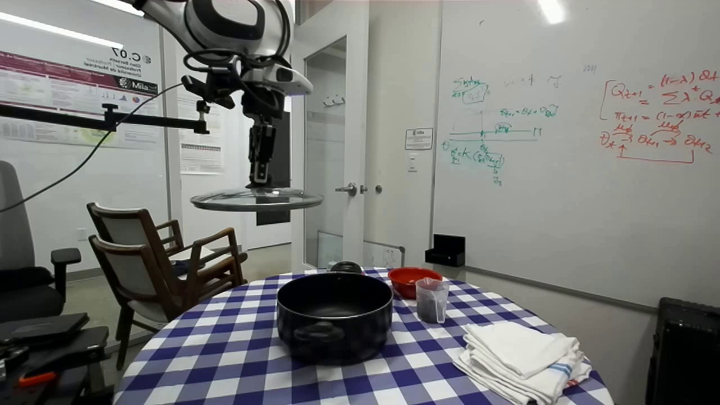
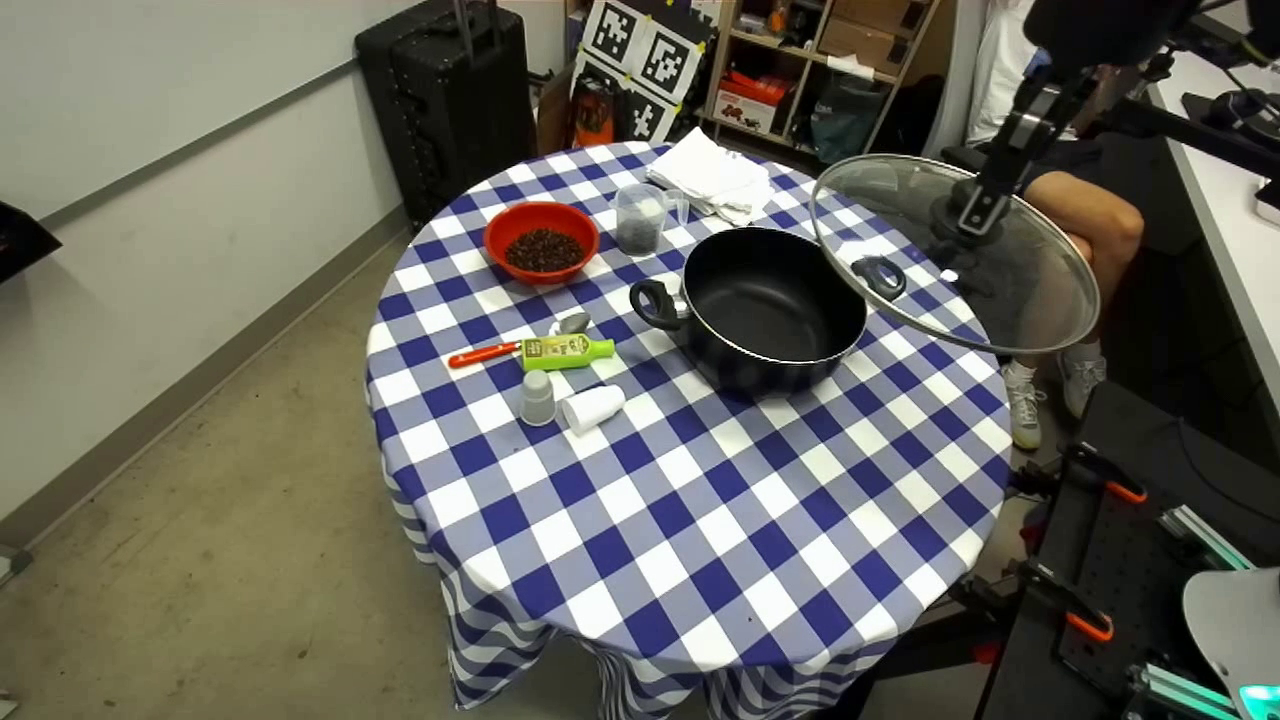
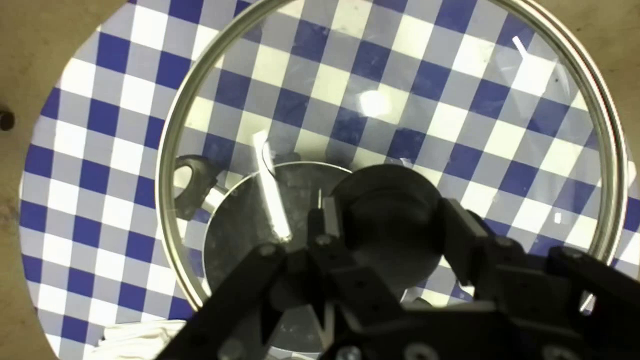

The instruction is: Remove the glass lid from the black pot

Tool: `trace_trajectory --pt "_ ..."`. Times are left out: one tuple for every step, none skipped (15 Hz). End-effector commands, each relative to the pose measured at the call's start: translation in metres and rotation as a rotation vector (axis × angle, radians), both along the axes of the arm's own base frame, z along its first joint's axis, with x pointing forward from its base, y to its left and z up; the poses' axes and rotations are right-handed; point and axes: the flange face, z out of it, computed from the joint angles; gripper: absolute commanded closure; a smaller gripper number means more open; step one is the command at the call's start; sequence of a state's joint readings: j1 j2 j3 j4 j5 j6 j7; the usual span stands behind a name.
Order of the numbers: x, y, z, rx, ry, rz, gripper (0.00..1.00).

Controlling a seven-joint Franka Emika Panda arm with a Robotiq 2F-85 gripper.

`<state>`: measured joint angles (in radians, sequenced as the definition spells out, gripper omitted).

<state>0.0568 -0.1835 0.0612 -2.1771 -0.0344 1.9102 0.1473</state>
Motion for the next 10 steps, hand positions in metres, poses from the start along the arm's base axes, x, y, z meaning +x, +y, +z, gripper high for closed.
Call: trace_trajectory --pt "-0.051 -0.014 -0.013 -0.026 0.014 -0.059 0.75" --pt "-0.060 -0.016 -0.025 -0.025 0.020 -0.082 0.75" --pt "-0.067 -0.019 -0.035 -0.024 0.027 -0.098 0.75" --pt "-0.073 -0.019 -0.046 -0.022 0.039 -0.111 0.75" --pt "-0.079 -0.020 -0.054 -0.018 0.039 -0.116 0.75" --pt "-0.082 -0.021 -0.063 -0.021 0.044 -0.123 0.75" --pt "-0.085 -0.023 -0.071 -0.023 0.049 -0.129 0.75" --pt "-0.087 -0.025 -0.079 -0.024 0.058 -0.135 0.75" --pt "-0.088 -0.029 -0.089 -0.027 0.074 -0.142 0.75" --pt "-0.089 -0.033 -0.098 -0.031 0.083 -0.152 0.75"
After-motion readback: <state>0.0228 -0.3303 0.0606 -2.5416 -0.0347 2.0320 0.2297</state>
